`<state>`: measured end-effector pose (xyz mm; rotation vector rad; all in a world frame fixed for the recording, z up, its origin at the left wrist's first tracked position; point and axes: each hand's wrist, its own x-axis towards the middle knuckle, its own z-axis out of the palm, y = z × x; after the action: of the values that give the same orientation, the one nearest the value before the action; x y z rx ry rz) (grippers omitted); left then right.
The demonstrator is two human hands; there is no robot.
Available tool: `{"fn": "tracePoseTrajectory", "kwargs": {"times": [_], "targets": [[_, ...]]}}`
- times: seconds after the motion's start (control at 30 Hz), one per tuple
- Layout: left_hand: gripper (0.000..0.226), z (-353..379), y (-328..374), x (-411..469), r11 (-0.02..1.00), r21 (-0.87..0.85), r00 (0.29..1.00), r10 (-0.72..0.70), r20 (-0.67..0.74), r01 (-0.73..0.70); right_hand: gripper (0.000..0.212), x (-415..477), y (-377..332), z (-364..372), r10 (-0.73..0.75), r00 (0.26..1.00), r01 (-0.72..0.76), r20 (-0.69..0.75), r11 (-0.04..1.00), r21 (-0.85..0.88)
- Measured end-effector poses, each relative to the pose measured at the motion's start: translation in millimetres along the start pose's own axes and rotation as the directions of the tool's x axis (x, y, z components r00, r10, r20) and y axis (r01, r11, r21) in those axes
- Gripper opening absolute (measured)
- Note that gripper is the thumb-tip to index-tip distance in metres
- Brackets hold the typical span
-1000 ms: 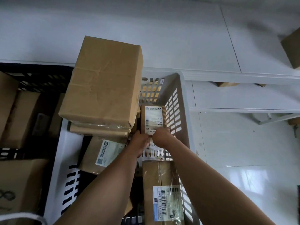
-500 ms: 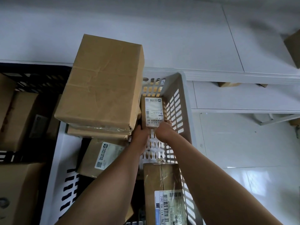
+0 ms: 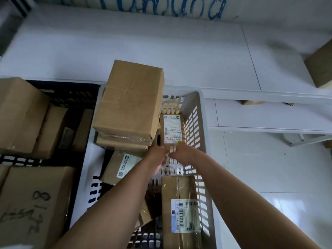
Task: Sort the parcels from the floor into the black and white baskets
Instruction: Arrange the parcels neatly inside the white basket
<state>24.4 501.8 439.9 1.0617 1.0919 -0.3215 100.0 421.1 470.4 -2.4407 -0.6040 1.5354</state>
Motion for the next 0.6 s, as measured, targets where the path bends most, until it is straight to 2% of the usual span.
{"fn": "tracePoseTrajectory", "kwargs": {"times": [0.1, 0.13, 0.23, 0.3, 0.37, 0.5, 0.6], "targets": [[0.016, -9, -6, -34, 0.998, 0.066, 0.999, -0.024, 0.047, 0.021, 0.077, -21, 10, 17, -0.047, 0.995, 0.054, 0.093, 0.995, -0.078], [0.015, -12, -8, -46, 0.993, 0.109, 0.997, -0.05, 0.055, 0.043, 0.08, -25, 14, 23, -0.049, 0.992, 0.061, 0.115, 0.993, -0.1], [0.019, -17, -18, -76, 0.954, 0.277, 0.988, -0.14, 0.067, 0.117, 0.059, -50, 15, 31, -0.022, 0.994, 0.042, 0.111, 0.982, -0.185], [0.043, -19, -26, -88, 0.937, 0.301, 0.98, -0.195, 0.027, 0.178, 0.053, -58, 20, 33, -0.044, 0.997, 0.057, 0.065, 0.979, -0.198], [0.053, -19, -32, -95, 0.938, 0.267, 0.972, -0.233, 0.015, 0.22, 0.055, -60, 20, 34, -0.069, 0.997, 0.072, 0.021, 0.983, -0.17], [0.052, -14, -34, -106, 0.942, 0.268, 0.98, -0.197, -0.038, 0.199, 0.063, -67, 17, 32, -0.013, 0.997, 0.005, -0.081, 0.995, -0.102], [0.043, -13, -20, -112, 0.955, 0.267, 0.991, -0.118, -0.067, 0.132, 0.05, -73, 10, 18, -0.011, 0.977, -0.005, -0.213, 0.997, -0.073]]}}
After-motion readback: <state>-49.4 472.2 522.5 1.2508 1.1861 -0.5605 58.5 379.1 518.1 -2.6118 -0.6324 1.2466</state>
